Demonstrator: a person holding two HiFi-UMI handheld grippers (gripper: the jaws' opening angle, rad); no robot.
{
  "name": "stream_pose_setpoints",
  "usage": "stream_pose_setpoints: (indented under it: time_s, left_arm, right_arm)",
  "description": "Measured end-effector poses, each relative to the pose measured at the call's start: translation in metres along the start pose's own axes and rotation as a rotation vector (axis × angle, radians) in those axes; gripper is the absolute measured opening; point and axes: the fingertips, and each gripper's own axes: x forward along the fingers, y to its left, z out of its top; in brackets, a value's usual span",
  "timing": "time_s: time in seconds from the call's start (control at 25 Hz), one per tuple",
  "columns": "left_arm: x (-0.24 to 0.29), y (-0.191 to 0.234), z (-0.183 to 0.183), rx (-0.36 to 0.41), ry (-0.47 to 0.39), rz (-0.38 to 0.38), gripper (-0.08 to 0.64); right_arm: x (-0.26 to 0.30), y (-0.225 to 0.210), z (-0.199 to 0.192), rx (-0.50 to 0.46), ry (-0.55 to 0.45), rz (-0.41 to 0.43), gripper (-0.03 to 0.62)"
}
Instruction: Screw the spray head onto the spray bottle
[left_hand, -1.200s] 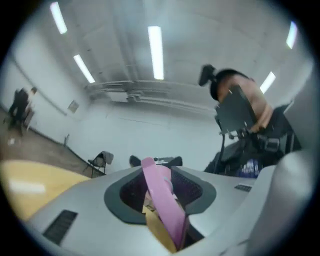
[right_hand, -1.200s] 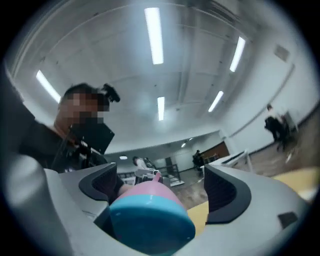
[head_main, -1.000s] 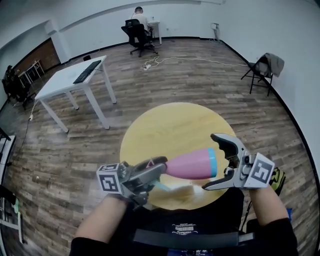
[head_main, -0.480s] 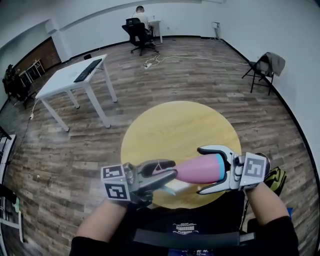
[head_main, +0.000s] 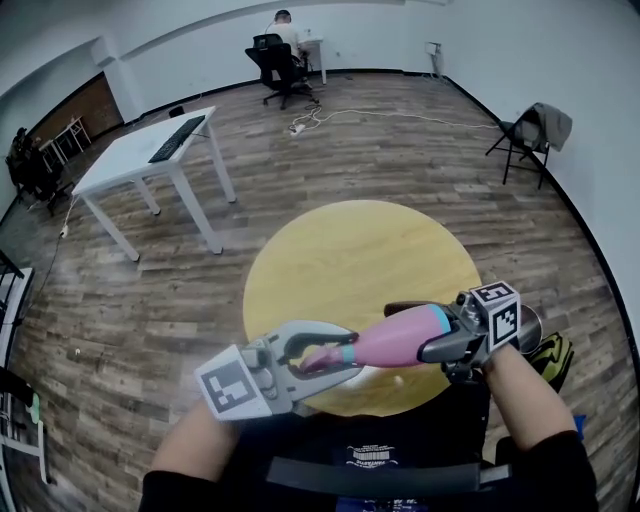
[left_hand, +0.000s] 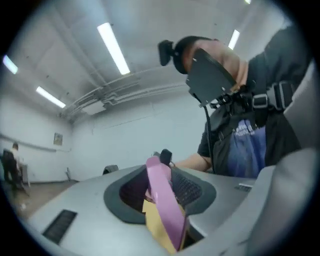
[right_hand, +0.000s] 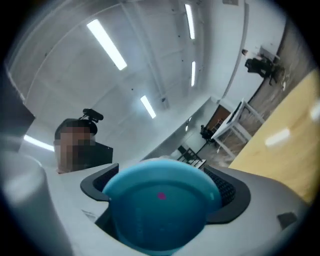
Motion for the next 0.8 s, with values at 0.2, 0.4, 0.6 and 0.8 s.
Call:
stream_pose_setpoints:
  time_s: [0.2, 0.4, 0.6, 0.8]
  left_arm:
    - [-0.013, 0.048, -0.019, -0.695, -0.231, 0.009, 0.166]
    - [-0.013, 0.060, -0.043, -1.092, -0.312, -0.035, 0.166]
    - [-0.006, 0.048, -0.037, -1.003, -0.234, -0.044, 0.165]
    - [-0.001, 0.024, -0.012, -0.513, -0.107, -0.001, 0.173]
  right_arm:
    - [0.001, 0.015, 0.022, -0.649, 0.075, -0.246, 0.577]
    - [0.008, 0.008, -0.016, -1.260, 0.431, -0.421, 0.577]
    - [0.009, 0.009, -0.041, -1.239, 0.522, -0.353, 0.506]
    - [0.002, 0.010, -0.016, -0.548, 0.210, -0.218, 0.503]
